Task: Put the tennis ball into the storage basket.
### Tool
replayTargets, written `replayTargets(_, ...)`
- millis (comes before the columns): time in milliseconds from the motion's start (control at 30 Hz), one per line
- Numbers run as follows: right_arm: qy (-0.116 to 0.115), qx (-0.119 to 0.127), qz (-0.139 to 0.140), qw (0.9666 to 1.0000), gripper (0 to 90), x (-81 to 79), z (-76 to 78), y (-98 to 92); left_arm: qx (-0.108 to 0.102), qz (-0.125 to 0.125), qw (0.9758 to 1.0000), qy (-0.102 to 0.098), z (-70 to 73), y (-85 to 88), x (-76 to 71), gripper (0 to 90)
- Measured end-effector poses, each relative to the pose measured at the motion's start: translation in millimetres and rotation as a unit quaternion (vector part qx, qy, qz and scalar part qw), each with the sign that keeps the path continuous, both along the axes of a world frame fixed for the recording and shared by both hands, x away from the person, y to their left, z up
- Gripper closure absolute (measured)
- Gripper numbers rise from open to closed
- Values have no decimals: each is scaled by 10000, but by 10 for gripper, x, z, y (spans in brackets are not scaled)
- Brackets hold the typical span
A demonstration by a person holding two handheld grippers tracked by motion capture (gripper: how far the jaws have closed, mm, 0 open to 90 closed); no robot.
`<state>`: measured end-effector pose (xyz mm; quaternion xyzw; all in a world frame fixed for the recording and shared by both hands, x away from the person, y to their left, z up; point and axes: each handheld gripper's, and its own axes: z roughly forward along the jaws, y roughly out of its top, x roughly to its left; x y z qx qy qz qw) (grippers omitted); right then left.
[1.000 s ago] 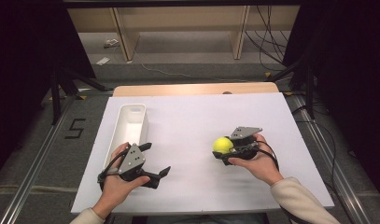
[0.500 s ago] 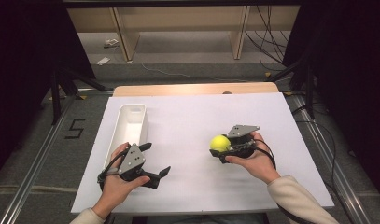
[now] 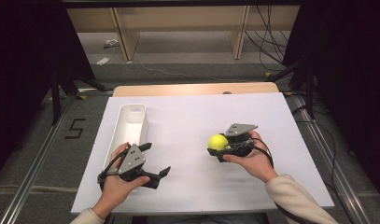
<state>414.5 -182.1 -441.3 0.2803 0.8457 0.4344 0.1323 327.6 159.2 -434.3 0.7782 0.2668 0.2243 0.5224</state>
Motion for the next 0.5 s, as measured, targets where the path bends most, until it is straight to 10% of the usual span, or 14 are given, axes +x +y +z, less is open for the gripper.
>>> replayTargets(500,-20,30,51,10000,260,20,19,83,-1,-16,10000,-5,1,-2,-1,0)
